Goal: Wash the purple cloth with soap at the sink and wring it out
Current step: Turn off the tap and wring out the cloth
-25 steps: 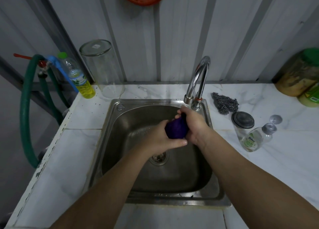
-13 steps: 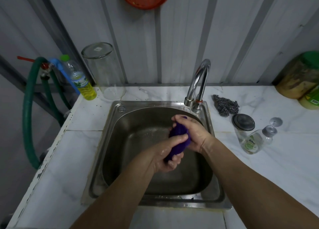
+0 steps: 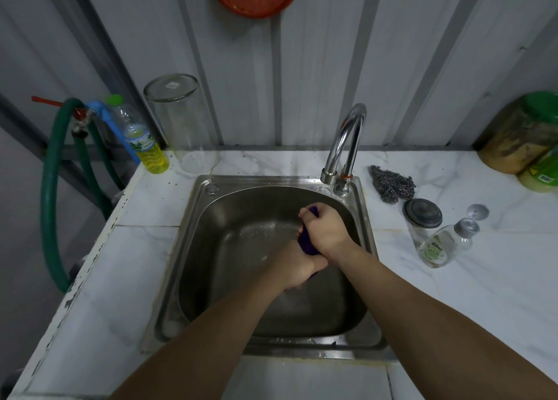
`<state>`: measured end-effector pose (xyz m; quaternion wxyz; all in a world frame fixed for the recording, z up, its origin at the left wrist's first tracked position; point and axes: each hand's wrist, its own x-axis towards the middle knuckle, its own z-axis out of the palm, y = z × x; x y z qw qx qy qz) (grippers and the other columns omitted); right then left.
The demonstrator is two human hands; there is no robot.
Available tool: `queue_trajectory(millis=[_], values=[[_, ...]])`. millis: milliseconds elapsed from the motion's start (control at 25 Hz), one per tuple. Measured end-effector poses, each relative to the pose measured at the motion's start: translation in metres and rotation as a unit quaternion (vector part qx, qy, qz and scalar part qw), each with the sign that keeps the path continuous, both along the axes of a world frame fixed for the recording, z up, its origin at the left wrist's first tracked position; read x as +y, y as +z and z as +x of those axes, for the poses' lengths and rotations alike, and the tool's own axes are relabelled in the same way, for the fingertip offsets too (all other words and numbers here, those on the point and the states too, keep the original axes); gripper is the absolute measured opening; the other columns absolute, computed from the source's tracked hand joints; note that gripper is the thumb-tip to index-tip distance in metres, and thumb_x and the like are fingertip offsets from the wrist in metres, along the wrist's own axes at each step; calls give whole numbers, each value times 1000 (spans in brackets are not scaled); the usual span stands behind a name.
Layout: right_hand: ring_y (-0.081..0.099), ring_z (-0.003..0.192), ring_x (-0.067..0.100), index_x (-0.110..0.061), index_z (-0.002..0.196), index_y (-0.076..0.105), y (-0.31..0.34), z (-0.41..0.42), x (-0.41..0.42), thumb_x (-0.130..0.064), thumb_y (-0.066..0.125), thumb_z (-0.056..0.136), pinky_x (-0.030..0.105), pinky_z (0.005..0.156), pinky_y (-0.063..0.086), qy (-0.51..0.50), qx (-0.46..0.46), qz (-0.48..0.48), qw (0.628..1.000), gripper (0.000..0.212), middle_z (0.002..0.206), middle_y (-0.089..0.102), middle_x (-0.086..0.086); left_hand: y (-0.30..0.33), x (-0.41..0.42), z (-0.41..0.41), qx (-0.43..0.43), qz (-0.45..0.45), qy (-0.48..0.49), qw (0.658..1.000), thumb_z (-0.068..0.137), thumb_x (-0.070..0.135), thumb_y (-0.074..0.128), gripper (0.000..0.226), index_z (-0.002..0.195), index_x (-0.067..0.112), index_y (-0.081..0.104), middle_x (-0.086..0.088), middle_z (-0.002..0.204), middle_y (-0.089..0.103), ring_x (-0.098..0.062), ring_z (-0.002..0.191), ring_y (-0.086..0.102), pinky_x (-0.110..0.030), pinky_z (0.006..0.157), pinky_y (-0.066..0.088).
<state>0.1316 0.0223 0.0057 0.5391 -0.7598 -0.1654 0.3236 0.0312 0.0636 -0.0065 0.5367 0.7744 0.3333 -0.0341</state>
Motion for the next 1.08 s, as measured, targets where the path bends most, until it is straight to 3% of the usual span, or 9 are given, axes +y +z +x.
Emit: queue_trajectory(millis=[40,120,240,360,480,680,800,920,1080], values=[[65,71,22,-14,89,64,2,2,-2,-31,57,98,40,73,54,-7,5,1,1000,21,71,66,4,4,4,-4,-53,-19,-13,998,76,26,74,19,89,32,61,1,80,73,-15,78,70,-38,73,57],[63,74,22,-14,90,63,8,5,-11,-39,55,99,43,78,55,-23,70,36,997,27,74,64,5,14,13,-12,-127,-36,-20,991,77,20,79,24,91,33,65,11,78,75,2,76,69,-15,65,53],[62,77,22,-16,94,62,20,7,-29,-39,54,101,44,80,53,31,68,76,994,25,77,65,4,26,24,-26,-125,10,-25,992,85,34,77,20,95,41,62,16,86,72,15,78,65,-3,60,46],[65,77,12,-18,100,65,39,13,-48,-24,58,100,29,76,54,137,-68,72,986,9,86,69,2,29,30,-37,-136,-54,5,989,99,38,59,6,104,39,63,11,100,73,0,87,71,-16,71,56],[69,81,5,-20,104,69,53,16,-62,-10,64,96,15,74,53,173,-123,73,974,14,93,73,-2,32,31,-40,-137,-69,19,988,96,48,57,13,108,45,62,8,108,71,-15,100,71,-28,77,60],[70,81,3,-20,102,72,65,7,-70,-8,66,94,15,73,53,132,-155,88,975,16,93,75,-1,32,36,-42,-152,-49,-61,985,69,69,75,65,129,56,53,5,130,65,-15,120,63,-44,97,56],[70,81,4,-20,100,72,71,2,-76,0,65,92,16,72,54,155,-124,107,974,23,93,75,0,39,35,-43,-145,46,-67,986,69,68,73,59,123,65,51,14,137,60,-1,127,55,-42,106,50],[73,94,17,-16,106,71,83,0,-78,9,63,90,25,82,58,197,-98,118,968,30,101,77,7,50,30,-42,-159,103,-97,977,71,59,75,67,132,55,47,22,138,58,7,124,54,-32,103,49],[73,95,12,-24,109,68,110,-2,-76,4,69,89,24,83,58,242,-134,98,956,34,100,78,-1,69,26,-42,-150,39,-121,981,76,50,74,44,113,26,68,3,109,76,-12,99,73,-48,87,61]])
